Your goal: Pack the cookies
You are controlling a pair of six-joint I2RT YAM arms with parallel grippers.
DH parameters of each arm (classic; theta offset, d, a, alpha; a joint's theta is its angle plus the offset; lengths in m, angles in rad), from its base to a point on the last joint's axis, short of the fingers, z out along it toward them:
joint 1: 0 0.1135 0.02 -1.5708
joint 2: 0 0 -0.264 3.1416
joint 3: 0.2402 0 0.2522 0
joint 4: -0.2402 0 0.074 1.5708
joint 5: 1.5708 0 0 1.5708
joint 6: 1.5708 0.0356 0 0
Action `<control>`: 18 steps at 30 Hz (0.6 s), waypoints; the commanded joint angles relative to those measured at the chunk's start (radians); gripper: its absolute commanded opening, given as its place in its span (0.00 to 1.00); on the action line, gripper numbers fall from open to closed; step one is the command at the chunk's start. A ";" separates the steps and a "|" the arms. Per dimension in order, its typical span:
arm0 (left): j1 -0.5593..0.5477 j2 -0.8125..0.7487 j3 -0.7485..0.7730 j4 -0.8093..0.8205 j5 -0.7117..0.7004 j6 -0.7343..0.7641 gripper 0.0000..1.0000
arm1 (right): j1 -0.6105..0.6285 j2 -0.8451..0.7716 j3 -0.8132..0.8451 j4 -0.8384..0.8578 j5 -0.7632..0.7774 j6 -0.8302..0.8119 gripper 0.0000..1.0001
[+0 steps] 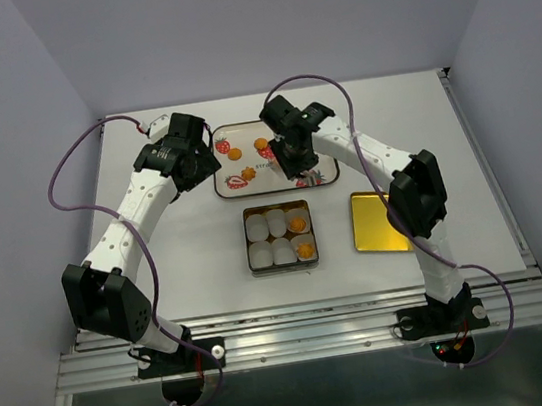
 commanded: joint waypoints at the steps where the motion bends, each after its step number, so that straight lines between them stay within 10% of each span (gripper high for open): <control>1: -0.002 -0.033 -0.006 0.004 -0.029 0.010 0.99 | 0.006 -0.032 0.057 0.053 0.036 0.007 0.40; 18: 0.000 -0.013 0.031 -0.002 -0.018 0.013 0.99 | 0.006 -0.250 -0.069 0.079 -0.056 0.021 0.40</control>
